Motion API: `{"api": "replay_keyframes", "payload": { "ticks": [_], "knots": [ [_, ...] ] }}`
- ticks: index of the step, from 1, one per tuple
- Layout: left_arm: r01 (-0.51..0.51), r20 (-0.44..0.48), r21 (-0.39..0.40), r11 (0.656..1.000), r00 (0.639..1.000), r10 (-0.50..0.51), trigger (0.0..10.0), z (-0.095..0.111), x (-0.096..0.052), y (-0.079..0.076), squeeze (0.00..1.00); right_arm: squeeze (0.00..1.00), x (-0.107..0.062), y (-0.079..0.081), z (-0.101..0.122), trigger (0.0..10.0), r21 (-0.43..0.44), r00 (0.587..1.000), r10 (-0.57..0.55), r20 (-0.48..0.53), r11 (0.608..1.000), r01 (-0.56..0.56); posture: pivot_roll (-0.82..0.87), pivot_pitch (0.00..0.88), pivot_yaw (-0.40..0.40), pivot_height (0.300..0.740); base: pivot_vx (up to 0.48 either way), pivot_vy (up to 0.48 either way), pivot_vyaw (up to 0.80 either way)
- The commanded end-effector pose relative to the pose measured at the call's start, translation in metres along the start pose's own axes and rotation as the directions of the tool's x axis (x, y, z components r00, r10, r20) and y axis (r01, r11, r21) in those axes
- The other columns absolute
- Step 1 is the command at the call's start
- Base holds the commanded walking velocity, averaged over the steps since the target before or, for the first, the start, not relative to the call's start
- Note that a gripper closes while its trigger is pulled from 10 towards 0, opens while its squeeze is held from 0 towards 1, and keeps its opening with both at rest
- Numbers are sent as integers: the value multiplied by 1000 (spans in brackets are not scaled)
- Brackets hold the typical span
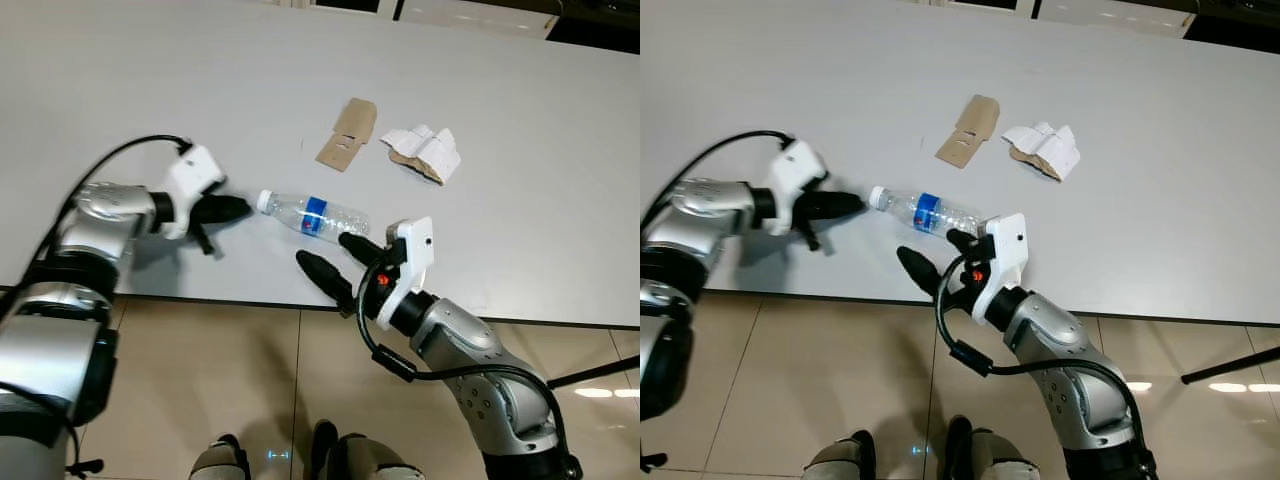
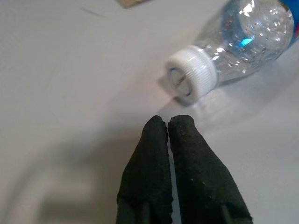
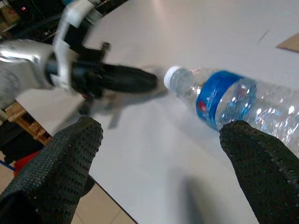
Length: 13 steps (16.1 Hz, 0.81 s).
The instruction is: Picking trash to rubbish bin
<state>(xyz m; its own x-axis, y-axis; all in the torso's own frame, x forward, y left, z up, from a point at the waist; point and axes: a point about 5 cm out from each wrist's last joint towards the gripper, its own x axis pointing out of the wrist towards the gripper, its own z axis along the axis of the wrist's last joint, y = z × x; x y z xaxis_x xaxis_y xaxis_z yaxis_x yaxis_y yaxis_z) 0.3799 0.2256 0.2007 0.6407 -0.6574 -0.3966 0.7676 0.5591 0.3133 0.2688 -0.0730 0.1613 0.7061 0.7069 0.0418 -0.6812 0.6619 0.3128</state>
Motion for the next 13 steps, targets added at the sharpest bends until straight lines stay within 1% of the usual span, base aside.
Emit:
{"api": "replay_keyframes", "payload": {
  "ticks": [1,6,8,10,13],
  "knots": [
    [22,21,-4,1000,1000,-22,10000,5,-7,4,1000,0,1,-2,-1,10000,-8,1000,-2,1,1000,2,-117,184,-93,740,0,0,0],
    [3,60,-3,1000,998,-3,10000,15,-15,12,1000,0,5,-2,-1,10000,-10,1000,0,9,1000,0,-102,177,-85,740,0,0,0],
    [-9,101,-15,1000,995,11,10000,24,-20,17,1000,0,7,-3,-2,10000,-12,1000,-5,12,1000,5,-97,175,-79,740,0,0,0],
    [-1,108,-13,1000,994,2,10000,28,-19,18,1000,0,8,-4,-2,10000,-13,1000,-13,15,1000,13,-92,173,-68,740,0,0,0],
    [35,141,-25,999,990,-31,10000,27,-13,11,1000,0,11,-5,-1,10000,-18,999,-19,31,1000,19,-90,158,-55,740,0,0,0]
  ]
}}
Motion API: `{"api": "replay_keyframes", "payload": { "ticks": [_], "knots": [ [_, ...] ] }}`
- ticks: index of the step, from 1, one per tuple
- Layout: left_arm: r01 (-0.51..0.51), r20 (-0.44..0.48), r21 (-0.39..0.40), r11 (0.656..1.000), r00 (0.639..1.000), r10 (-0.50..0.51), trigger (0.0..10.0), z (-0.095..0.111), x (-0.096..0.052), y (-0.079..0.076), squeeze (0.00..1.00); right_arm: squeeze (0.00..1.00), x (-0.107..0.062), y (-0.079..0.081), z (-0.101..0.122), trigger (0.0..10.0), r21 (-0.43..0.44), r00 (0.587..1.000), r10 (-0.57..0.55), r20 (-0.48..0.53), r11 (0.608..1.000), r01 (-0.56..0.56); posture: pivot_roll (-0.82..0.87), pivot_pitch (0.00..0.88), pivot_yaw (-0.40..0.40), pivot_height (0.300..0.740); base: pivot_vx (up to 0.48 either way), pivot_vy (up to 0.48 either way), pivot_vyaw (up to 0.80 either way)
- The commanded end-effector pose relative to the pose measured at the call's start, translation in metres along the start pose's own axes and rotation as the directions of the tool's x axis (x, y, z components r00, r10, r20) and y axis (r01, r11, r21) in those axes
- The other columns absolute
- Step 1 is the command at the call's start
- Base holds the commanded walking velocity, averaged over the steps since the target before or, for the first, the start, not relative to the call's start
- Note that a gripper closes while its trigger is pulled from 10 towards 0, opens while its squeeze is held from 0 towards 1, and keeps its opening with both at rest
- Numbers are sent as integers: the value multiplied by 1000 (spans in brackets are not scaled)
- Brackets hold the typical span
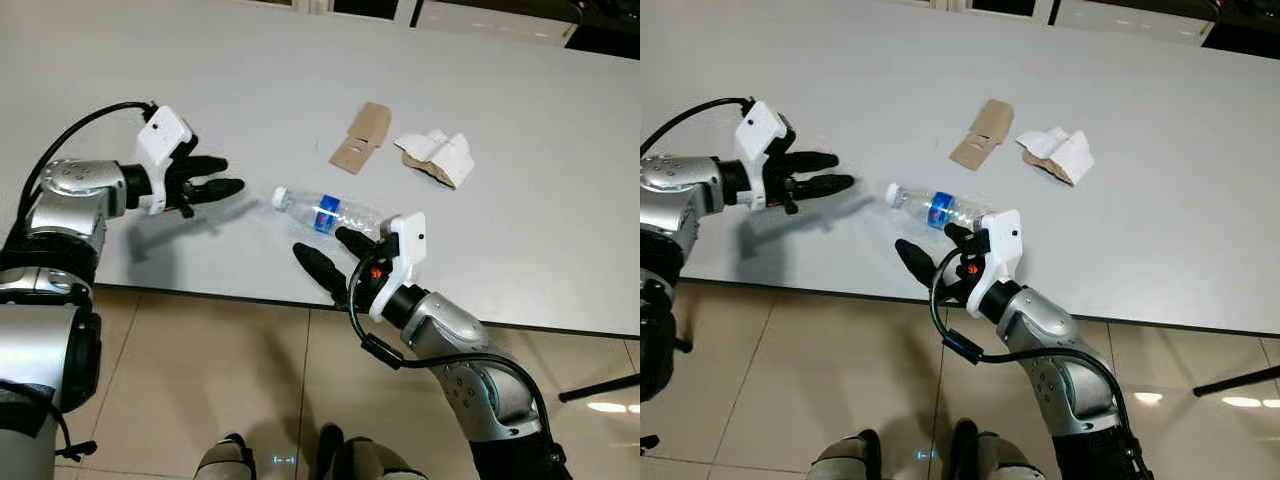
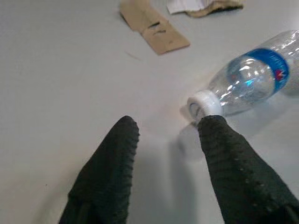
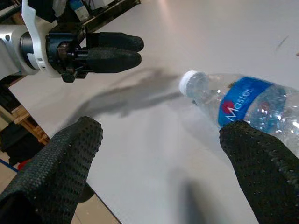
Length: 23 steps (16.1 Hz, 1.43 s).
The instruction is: Picking trash to rubbish bin
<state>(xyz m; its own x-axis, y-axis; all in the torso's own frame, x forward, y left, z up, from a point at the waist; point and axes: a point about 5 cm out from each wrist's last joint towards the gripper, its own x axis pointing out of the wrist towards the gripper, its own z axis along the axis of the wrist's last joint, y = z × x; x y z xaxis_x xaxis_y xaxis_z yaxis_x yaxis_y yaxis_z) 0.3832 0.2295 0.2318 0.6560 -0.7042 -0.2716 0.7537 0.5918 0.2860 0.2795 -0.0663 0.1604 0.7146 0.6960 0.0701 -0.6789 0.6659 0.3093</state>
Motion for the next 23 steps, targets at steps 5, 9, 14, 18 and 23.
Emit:
{"api": "replay_keyframes", "payload": {
  "ticks": [5,9,14,18,23],
  "knots": [
    [94,147,-146,985,986,-73,10000,-10,11,-18,1000,0,2,-3,-1,10000,-22,1000,-14,9,1000,14,-76,133,-53,740,0,0,0],
    [120,125,-142,983,987,-103,10000,-14,6,-20,1000,0,4,-3,-1,10000,-24,1000,-7,10,1000,7,-67,121,-54,740,0,0,0],
    [124,105,-124,985,988,-111,10000,-12,-12,-15,1000,0,5,-4,-3,10000,-28,1000,2,9,1000,-2,-51,108,-57,740,0,0,0],
    [148,86,-123,981,987,-138,10000,-15,-14,-19,1000,0,7,-5,-5,10000,-36,1000,-8,-3,999,8,-42,101,-57,740,0,0,0],
    [106,28,-104,989,994,-104,10000,-24,-10,-23,0,1000,4,-26,-5,10000,-76,993,-106,-46,992,103,-55,131,-62,740,0,0,0]
  ]
}}
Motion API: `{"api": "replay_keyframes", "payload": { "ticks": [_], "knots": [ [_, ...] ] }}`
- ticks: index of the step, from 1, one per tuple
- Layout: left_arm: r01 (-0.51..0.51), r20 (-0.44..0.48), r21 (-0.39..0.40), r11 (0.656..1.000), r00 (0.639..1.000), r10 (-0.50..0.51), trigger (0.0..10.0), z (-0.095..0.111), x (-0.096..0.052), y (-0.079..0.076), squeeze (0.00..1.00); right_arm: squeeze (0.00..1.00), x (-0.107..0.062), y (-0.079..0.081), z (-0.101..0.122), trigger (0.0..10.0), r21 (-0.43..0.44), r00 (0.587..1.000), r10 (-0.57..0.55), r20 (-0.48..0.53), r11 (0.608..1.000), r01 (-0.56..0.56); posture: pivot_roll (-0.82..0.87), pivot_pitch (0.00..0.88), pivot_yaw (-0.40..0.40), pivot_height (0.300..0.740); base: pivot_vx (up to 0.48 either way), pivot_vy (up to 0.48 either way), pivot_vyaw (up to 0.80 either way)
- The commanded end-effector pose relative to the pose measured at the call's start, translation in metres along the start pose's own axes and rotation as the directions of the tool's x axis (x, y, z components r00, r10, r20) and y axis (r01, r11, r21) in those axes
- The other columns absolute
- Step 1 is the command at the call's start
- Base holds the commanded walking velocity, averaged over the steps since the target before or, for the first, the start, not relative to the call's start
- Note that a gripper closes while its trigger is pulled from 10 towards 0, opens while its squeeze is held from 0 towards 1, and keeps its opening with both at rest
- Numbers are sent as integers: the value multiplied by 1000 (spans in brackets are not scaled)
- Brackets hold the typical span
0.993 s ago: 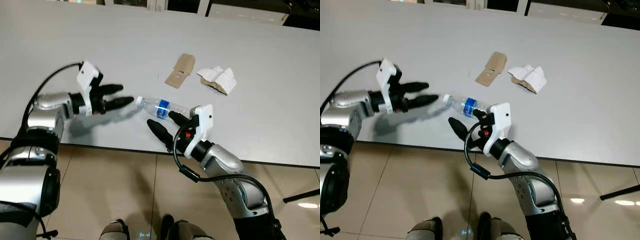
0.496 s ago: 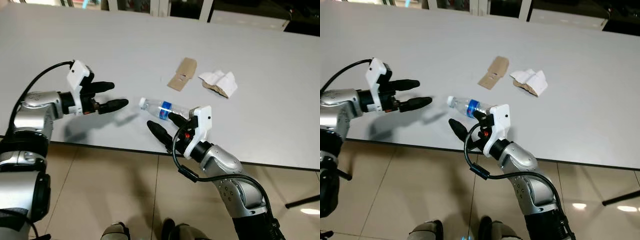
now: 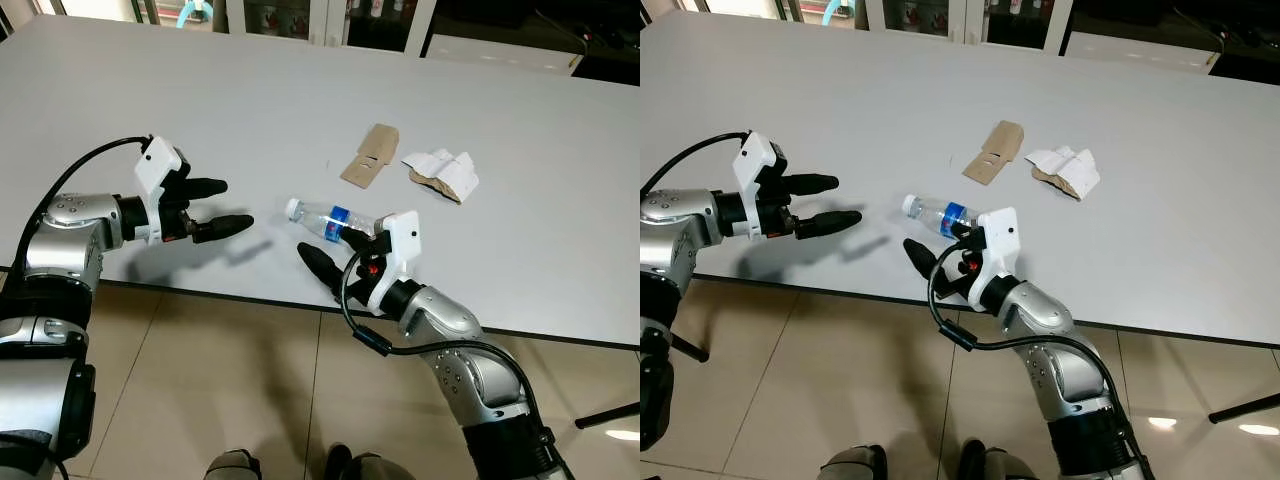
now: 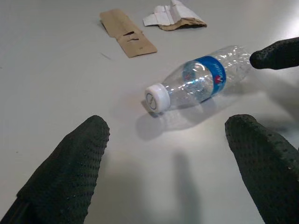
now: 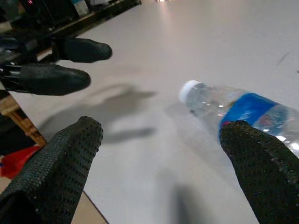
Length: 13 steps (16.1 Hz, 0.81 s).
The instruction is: Picking trash to rubbish bin
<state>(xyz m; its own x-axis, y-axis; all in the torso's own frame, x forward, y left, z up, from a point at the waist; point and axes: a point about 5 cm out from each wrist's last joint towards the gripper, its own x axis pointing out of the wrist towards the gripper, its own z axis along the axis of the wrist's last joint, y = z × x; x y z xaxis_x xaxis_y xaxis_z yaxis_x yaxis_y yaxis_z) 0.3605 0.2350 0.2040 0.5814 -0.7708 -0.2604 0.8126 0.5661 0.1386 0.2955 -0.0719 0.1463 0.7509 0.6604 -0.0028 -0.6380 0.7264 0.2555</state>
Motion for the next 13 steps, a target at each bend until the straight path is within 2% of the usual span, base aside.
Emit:
{"api": "replay_keyframes", "payload": {
  "ticks": [1,5,8,13],
  "knots": [
    [12,-12,23,1000,1000,-12,10000,2,2,-2,0,1000,-3,-10,5,10000,-38,999,-43,-3,998,43,-55,134,-64,740,0,0,0],
    [27,-24,7,1000,999,-26,10000,-7,1,-6,0,1000,-3,-16,8,10000,-53,999,-41,-9,998,41,-60,141,-68,740,0,0,0],
    [-9,12,-15,1000,1000,9,10000,-7,2,-7,0,1000,-2,-15,9,10000,-50,999,-45,-3,998,45,-56,147,-73,740,0,0,0],
    [-10,18,-12,1000,1000,10,10000,-6,3,-8,0,1000,-1,-17,13,10000,-50,999,-45,13,998,46,-56,148,-77,740,0,0,0]
  ]
}}
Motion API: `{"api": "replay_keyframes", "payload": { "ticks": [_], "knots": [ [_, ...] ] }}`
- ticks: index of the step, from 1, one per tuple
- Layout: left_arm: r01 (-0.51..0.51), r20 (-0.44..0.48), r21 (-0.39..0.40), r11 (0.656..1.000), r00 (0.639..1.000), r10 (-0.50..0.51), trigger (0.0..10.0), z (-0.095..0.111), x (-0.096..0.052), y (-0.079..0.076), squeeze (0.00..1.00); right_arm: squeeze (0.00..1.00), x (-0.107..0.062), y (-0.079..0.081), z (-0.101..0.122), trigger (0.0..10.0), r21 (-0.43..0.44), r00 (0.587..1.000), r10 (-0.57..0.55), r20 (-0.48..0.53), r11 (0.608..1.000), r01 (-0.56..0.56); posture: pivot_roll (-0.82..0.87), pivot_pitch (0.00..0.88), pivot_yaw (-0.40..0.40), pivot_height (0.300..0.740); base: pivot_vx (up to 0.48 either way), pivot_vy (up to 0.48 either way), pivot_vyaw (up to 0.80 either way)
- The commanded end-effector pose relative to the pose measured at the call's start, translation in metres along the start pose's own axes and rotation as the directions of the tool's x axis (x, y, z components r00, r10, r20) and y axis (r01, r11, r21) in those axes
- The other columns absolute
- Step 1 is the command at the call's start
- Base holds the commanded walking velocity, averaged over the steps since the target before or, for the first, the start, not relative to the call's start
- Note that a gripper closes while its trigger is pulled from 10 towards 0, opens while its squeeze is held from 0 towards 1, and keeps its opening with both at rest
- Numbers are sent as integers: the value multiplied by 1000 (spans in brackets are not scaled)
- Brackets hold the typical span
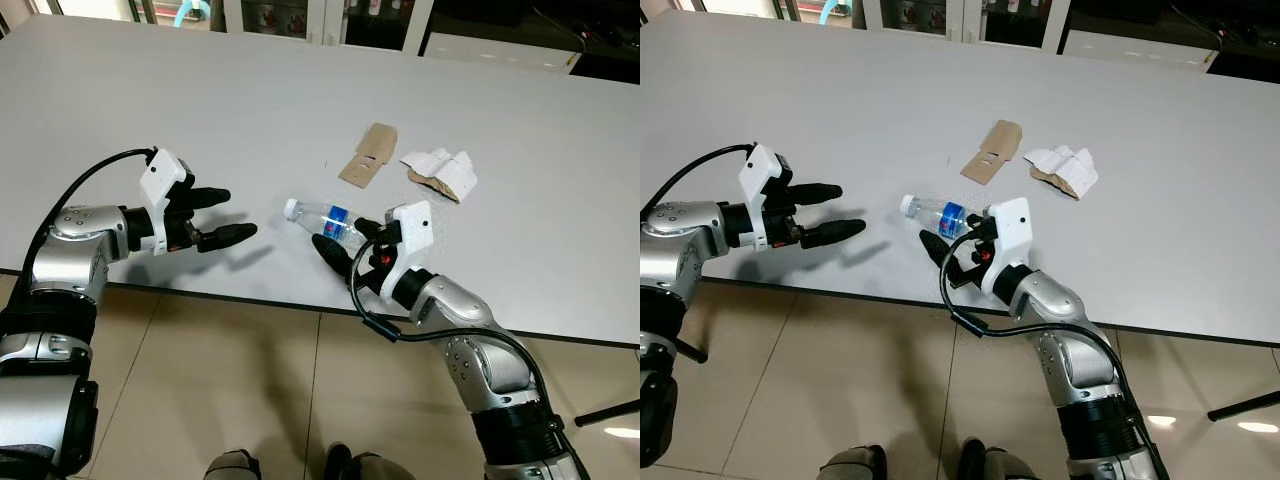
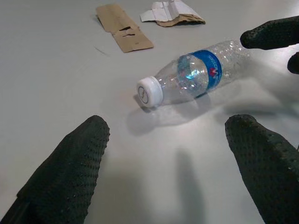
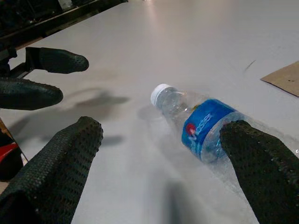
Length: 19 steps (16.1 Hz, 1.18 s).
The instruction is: Picking trash to rubbish bin
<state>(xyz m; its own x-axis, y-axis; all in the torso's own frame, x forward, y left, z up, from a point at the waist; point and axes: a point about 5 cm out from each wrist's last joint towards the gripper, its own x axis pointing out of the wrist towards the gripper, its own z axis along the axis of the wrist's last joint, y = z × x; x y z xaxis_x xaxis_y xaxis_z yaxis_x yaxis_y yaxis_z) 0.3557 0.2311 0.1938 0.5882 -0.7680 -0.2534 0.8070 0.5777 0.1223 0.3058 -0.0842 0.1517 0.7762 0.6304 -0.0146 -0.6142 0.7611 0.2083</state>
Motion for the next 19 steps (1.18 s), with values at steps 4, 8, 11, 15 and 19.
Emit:
{"api": "replay_keyframes", "payload": {
  "ticks": [4,8,11,15,19],
  "knots": [
    [-266,177,-45,963,947,270,10000,26,6,19,0,0,0,-11,7,10000,-7,995,-93,36,996,93,-49,150,-68,740,0,0,0],
    [-543,344,-175,821,748,568,10000,39,11,25,0,0,-3,-40,34,10000,2,922,-341,183,938,347,-55,150,-67,740,0,0,0],
    [-582,370,-186,792,705,605,10000,43,16,21,0,0,-8,-53,50,10000,-8,868,-426,257,897,443,-51,148,-66,740,0,0,0],
    [-685,375,-203,699,605,702,10000,45,28,12,0,0,-15,-73,62,10000,-45,750,-570,335,786,617,-43,147,-57,740,0,0,0],
    [-717,382,-156,679,591,711,10000,47,45,-6,0,0,-9,-70,53,10000,-11,735,-596,323,774,633,-38,152,-59,740,0,0,0]
  ]
}}
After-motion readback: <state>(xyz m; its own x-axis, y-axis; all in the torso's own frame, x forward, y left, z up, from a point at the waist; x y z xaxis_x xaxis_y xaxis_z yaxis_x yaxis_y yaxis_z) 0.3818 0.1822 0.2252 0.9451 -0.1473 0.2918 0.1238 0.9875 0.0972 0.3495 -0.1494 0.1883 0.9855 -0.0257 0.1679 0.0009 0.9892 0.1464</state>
